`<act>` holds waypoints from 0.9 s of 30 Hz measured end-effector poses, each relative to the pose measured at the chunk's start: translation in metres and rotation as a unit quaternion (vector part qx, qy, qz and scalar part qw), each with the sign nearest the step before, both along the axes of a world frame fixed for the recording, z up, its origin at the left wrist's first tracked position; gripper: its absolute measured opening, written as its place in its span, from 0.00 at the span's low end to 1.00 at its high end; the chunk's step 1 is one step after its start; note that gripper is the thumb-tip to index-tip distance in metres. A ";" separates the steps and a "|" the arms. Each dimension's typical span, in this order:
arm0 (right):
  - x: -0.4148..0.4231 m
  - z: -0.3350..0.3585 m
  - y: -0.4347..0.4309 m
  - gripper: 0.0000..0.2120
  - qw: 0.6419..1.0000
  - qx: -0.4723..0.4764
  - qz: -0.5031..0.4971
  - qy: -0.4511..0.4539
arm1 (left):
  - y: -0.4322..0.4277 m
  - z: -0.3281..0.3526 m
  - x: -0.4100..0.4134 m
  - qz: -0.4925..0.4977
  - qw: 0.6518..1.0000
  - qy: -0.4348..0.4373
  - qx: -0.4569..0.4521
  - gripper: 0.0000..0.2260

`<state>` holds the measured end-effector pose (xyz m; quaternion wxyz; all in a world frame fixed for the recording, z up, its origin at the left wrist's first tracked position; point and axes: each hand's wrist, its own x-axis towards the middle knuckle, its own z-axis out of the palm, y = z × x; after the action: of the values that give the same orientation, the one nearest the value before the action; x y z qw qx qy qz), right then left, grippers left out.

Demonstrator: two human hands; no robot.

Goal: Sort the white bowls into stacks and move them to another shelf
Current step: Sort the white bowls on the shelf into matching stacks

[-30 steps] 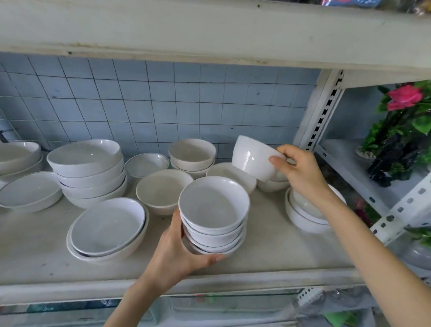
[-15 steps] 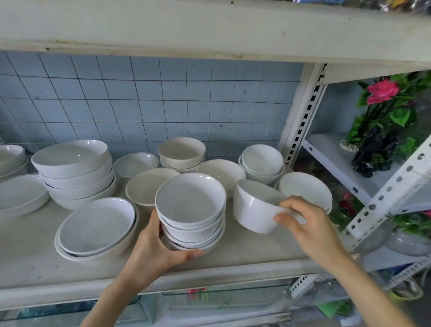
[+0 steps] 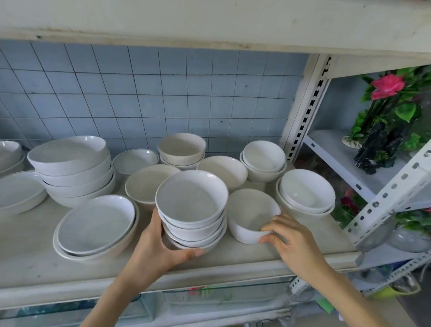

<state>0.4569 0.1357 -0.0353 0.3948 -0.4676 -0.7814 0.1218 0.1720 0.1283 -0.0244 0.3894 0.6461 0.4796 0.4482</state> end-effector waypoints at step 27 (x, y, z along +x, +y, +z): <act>0.012 0.090 0.105 0.14 0.972 -0.150 -0.051 -0.173 | -0.001 0.003 0.001 -0.010 1.000 -0.003 0.017 0.46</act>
<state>0.4686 0.2407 0.0551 0.1853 -0.5747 -0.7857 0.1345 0.1726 0.1272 -0.0215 0.3841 0.6565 0.4639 0.4542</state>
